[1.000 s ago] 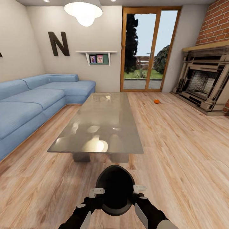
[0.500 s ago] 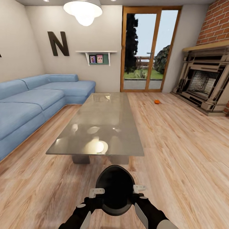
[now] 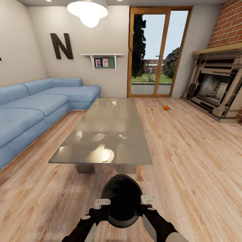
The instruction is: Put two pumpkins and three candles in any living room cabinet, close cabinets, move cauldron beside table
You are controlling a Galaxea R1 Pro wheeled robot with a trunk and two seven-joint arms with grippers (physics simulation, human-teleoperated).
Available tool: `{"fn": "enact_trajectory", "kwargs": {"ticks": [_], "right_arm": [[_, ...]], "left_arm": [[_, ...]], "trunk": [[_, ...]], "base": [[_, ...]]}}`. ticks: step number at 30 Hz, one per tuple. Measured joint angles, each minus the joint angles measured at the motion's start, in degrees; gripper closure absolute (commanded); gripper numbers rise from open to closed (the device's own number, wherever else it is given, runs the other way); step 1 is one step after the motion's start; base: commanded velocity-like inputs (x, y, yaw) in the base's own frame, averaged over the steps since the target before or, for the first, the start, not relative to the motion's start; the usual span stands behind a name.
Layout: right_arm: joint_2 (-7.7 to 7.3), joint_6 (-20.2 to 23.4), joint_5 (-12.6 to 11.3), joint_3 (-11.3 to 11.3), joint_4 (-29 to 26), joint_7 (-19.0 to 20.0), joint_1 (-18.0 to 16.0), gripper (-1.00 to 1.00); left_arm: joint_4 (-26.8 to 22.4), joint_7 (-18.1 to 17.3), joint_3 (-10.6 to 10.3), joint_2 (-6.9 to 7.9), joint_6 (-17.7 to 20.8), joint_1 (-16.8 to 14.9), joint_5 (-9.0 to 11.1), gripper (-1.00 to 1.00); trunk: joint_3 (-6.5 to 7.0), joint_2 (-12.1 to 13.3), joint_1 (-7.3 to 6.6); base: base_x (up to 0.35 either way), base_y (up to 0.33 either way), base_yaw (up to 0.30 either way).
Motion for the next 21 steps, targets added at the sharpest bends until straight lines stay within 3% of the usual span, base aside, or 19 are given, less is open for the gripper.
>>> {"fn": "enact_trajectory", "kwargs": {"ticks": [3, 18, 21], "right_arm": [[0.0, -0.01, -0.02, 0.02, 0.0, 0.0, -0.01, 1.0], [-0.01, 0.22, 0.14, -0.02, 0.0, 0.04, -0.04, 1.0], [-0.01, 0.03, 0.13, -0.04, 0.0, 0.07, -0.03, 1.0]], "left_arm": [[-0.02, 0.03, -0.02, 0.0, 0.0, 0.0, 0.03, 1.0], [0.02, 0.04, -0.01, 0.0, 0.08, 0.01, 0.15, 1.0], [-0.05, 0.04, -0.01, 0.0, 0.03, 0.0, 0.05, 1.0]], "trunk": [[0.0, 0.0, 0.0], [-3.32, -0.2, 0.39], [-3.32, -0.2, 0.39]], "base": [[0.0, 0.0, 0.0], [0.0, 0.0, 0.0], [0.0, 0.0, 0.0]]}}
